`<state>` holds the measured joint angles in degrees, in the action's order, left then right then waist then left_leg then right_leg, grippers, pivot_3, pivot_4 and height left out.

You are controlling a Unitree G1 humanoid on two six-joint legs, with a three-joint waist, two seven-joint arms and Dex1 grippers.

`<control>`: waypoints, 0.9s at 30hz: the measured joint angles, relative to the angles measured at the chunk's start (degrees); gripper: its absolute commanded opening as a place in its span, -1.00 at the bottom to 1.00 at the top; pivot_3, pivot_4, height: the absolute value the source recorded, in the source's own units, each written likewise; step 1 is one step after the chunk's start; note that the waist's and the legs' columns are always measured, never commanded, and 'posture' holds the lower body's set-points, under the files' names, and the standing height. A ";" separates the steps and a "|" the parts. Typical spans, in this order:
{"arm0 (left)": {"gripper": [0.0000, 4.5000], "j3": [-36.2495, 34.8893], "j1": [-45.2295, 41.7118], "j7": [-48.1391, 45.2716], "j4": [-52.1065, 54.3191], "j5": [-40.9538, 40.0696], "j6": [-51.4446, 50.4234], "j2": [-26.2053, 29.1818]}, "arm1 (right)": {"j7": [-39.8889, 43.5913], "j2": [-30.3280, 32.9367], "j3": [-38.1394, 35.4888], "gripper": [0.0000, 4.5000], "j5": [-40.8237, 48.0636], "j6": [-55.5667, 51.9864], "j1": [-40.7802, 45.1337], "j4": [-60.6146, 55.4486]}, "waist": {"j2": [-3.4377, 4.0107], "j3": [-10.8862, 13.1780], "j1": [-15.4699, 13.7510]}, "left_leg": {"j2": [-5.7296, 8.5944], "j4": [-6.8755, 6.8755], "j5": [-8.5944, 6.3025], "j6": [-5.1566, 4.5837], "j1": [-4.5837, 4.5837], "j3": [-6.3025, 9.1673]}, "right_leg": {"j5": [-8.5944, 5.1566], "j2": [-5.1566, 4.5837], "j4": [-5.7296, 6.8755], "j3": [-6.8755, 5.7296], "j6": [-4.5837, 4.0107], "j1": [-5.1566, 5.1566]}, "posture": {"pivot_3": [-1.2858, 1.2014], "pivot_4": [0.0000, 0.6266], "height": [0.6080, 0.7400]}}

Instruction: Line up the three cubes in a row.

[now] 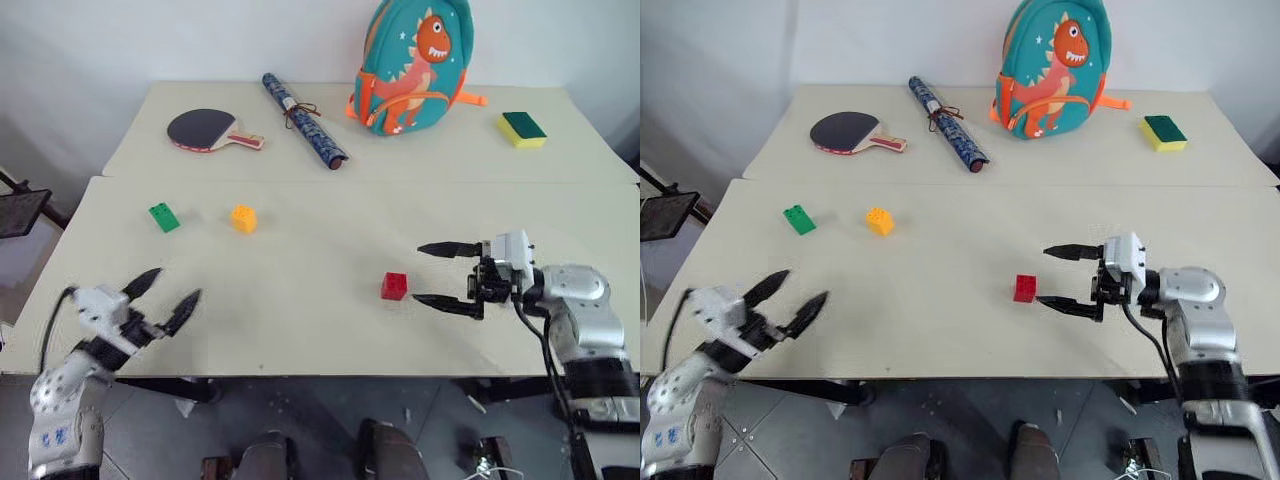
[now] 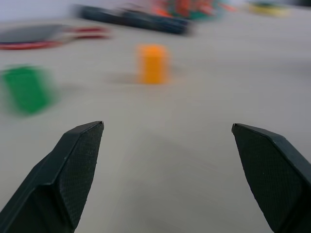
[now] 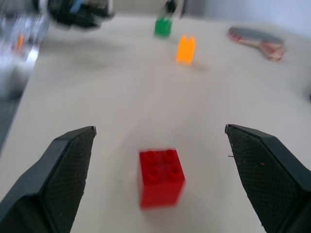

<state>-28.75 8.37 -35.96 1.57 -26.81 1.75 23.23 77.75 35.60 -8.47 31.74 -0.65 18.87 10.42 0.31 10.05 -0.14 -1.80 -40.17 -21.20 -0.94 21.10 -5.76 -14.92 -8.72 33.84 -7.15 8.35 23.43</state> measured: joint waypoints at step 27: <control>1.00 4.07 -38.76 42.00 -18.47 11.43 -15.18 -5.25 | -8.24 -5.97 1.61 0.98 1.58 -1.32 -4.90 -14.04 | -0.18 -0.05 -0.53 | 0.01 0.01 0.01 0.00 -0.06 -0.26 | 0.06 0.11 0.04 0.08 -0.08 0.08 | 0.03 -0.52 1.00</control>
<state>-24.68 -30.39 6.04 -16.89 -15.37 -13.43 17.98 69.51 29.62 -6.86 33.32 -1.97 13.97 -3.62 0.13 10.00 -0.67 -1.80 -40.17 -21.20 -0.94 21.04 -6.02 -14.86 -8.61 33.88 -7.07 8.26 23.51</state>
